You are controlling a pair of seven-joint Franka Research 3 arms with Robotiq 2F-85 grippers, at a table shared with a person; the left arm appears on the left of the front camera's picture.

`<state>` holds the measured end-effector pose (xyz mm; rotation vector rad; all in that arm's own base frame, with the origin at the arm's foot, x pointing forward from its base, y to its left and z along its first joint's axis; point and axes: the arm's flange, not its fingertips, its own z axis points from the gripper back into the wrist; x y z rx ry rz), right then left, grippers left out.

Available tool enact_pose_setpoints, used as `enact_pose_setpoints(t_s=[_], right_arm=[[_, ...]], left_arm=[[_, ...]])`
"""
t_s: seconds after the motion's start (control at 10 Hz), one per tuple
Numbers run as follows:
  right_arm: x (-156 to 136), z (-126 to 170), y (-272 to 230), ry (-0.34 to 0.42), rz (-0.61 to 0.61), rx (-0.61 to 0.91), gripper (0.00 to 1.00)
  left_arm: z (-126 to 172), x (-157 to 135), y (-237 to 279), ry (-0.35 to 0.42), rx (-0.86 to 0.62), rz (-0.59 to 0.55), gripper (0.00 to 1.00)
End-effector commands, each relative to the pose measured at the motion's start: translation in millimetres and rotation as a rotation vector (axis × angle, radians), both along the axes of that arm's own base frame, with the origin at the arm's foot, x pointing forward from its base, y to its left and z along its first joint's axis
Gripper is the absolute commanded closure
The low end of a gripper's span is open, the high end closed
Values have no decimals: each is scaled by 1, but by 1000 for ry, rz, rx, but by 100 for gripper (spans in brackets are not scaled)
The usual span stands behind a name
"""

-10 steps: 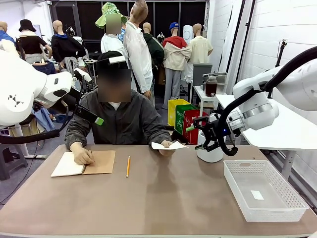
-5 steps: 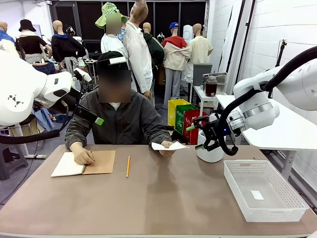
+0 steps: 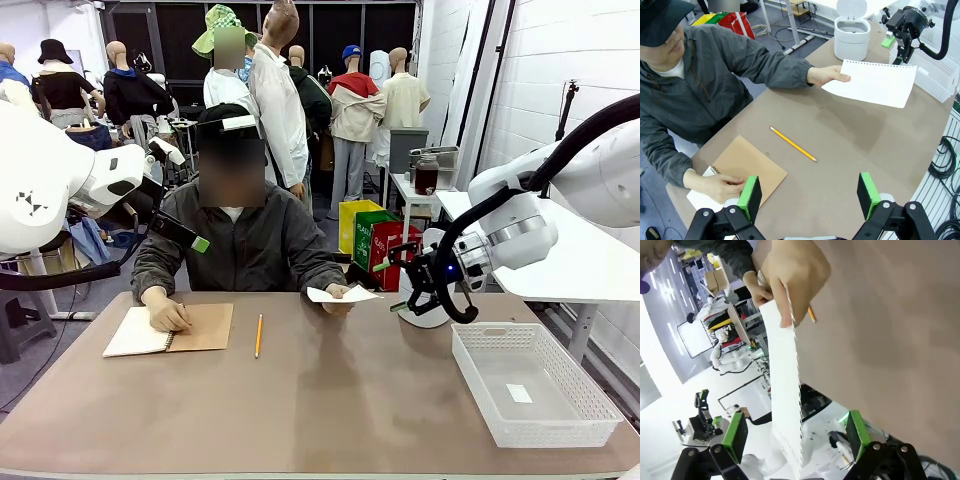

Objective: Sort the paper based on its condition.
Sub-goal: If a person hands you a paper, place it in the Organizing basket , and if it's crumpled, put it in the Trash can.

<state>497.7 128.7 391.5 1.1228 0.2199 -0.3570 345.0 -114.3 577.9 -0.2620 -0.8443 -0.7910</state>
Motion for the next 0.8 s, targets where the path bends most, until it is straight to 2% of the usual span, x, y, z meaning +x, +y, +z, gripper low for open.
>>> enact_pose_setpoints(t_s=[0.0, 0.2, 0.3, 0.4, 0.5, 0.7], right_arm=[[-1, -1, 4, 90, -46, 71, 0], [-5, -8, 6, 188, -50, 94, 0], [-8, -11, 6, 212, -44, 103, 0], [-9, -16, 5, 225, -43, 106, 0], [-8, -18, 4, 234, -36, 111, 8], [-8, -18, 4, 240, -23, 115, 8]], left_arm=[[1, 0, 1, 9, -2, -3, 0], [1, 0, 1, 9, -2, -3, 0], [1, 0, 1, 9, -2, -3, 0], [1, 0, 1, 9, -2, -3, 0], [1, 0, 1, 9, -2, -3, 0], [1, 0, 1, 9, -2, -3, 0]])
